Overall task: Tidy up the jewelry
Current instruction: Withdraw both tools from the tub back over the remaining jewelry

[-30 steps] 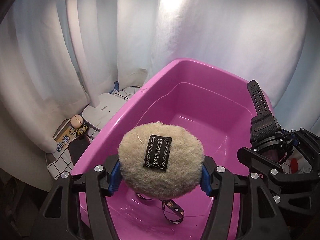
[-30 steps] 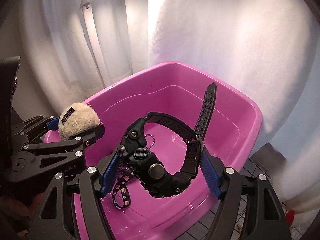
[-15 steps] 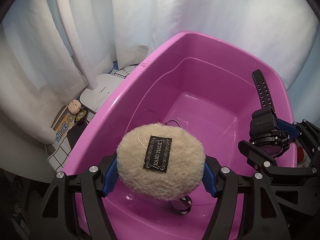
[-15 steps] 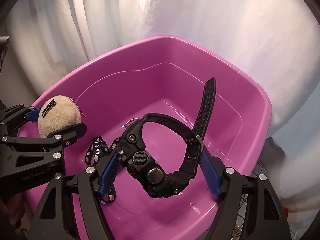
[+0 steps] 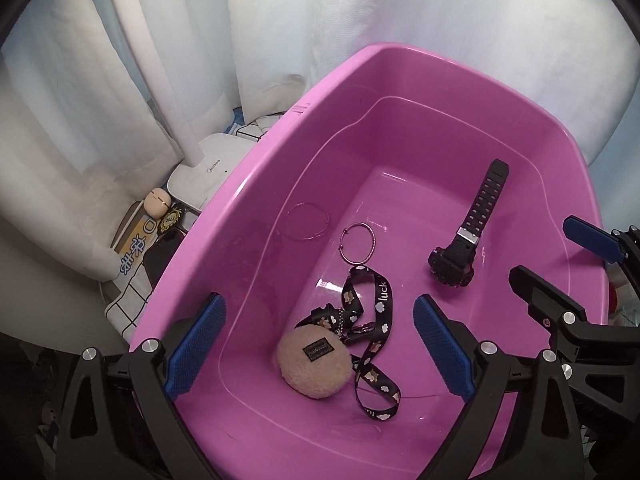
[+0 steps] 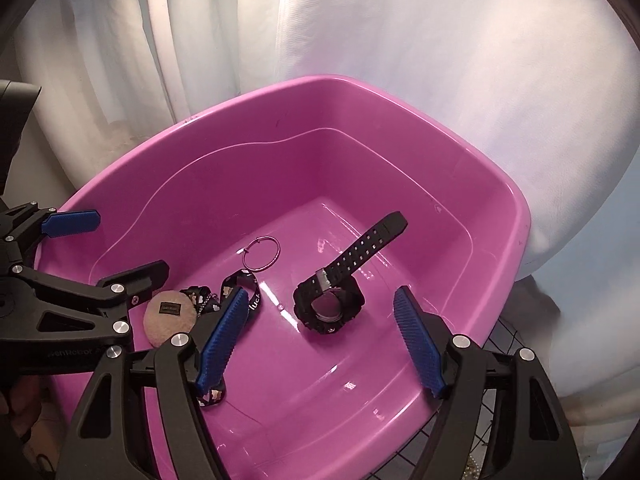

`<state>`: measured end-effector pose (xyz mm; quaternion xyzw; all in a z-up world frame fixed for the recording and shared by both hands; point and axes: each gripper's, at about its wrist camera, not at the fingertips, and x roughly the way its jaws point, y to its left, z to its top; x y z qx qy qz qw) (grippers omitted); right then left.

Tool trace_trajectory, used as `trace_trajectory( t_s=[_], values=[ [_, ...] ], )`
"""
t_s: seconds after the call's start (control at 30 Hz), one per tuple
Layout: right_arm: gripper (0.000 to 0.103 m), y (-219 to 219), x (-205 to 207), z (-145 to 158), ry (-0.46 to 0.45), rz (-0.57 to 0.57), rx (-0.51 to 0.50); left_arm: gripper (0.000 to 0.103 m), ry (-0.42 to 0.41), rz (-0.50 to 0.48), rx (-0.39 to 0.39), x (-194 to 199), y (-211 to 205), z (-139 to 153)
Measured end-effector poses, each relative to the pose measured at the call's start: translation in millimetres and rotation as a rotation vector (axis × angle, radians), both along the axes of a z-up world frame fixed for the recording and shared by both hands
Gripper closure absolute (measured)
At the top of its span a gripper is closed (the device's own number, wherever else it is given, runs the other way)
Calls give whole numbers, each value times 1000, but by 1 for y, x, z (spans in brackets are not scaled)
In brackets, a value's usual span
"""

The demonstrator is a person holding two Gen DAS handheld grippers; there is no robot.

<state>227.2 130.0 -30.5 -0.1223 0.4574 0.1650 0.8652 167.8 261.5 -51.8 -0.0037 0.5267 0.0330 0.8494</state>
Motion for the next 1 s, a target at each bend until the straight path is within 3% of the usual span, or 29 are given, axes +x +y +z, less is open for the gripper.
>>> trace_trajectory(
  t_s=[0.47, 1.0],
  values=[
    [31, -20, -23, 15, -35, -23, 63, 10, -17, -16, 27, -10, -11, 6],
    [31, -49, -67, 37, -103, -63, 125, 10, -53, 26, 5, -33, -17, 21]
  ],
)
